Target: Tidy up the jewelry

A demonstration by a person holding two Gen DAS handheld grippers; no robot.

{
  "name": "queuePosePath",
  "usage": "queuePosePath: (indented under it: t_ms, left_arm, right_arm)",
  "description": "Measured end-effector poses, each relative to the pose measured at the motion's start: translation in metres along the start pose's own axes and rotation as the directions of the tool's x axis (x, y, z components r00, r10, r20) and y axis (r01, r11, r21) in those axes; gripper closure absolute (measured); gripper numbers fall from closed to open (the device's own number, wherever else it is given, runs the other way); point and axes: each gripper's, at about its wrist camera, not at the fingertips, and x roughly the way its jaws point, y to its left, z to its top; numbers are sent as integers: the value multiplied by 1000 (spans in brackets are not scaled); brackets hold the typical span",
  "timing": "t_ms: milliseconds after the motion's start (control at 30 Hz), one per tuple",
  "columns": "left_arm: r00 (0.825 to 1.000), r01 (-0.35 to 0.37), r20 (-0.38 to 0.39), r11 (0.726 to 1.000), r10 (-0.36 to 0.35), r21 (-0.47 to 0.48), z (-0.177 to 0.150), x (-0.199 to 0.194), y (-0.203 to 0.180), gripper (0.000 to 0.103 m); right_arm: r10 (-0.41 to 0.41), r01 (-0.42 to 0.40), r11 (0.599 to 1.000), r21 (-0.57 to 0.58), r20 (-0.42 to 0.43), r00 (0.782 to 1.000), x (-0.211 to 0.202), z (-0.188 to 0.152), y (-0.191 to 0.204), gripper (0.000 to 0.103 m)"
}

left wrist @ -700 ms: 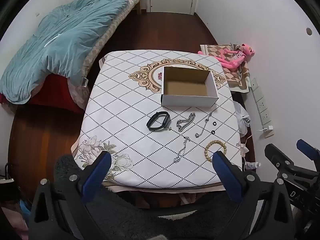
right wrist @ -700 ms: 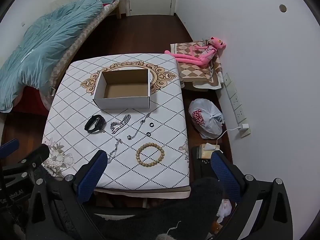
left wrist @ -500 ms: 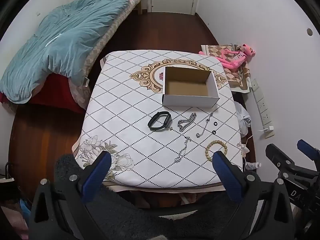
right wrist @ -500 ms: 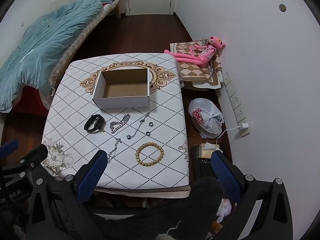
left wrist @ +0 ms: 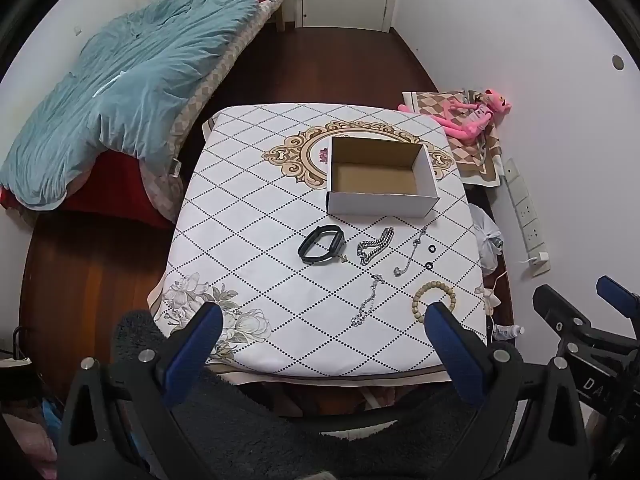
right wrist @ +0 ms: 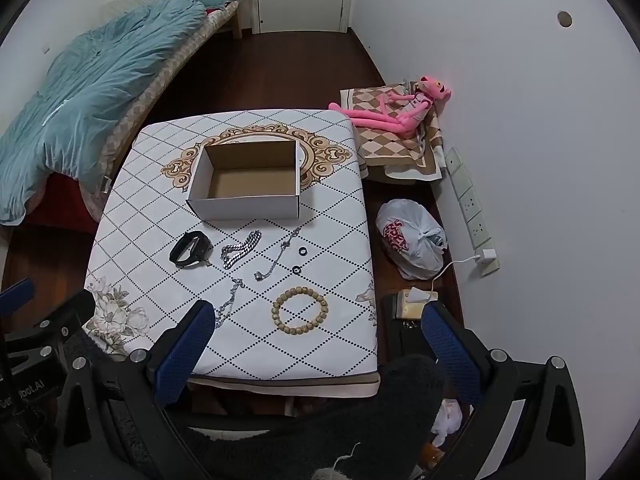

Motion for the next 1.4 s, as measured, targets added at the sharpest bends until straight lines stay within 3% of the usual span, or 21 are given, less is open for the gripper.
queuePosePath:
  t_ms: [533, 1400]
  left_arm:
    - [1000, -4, 5, 1000, 4, 4, 6, -3, -15, 0]
    - [1000, 3, 3, 1000, -3, -1, 4, -6, -6, 0]
  right_arm:
    - [0, 0, 1000, -2, 15, 1000, -10, 7, -5, 0]
    - [2, -2, 1000, -1, 25, 1000, -14, 12, -6, 0]
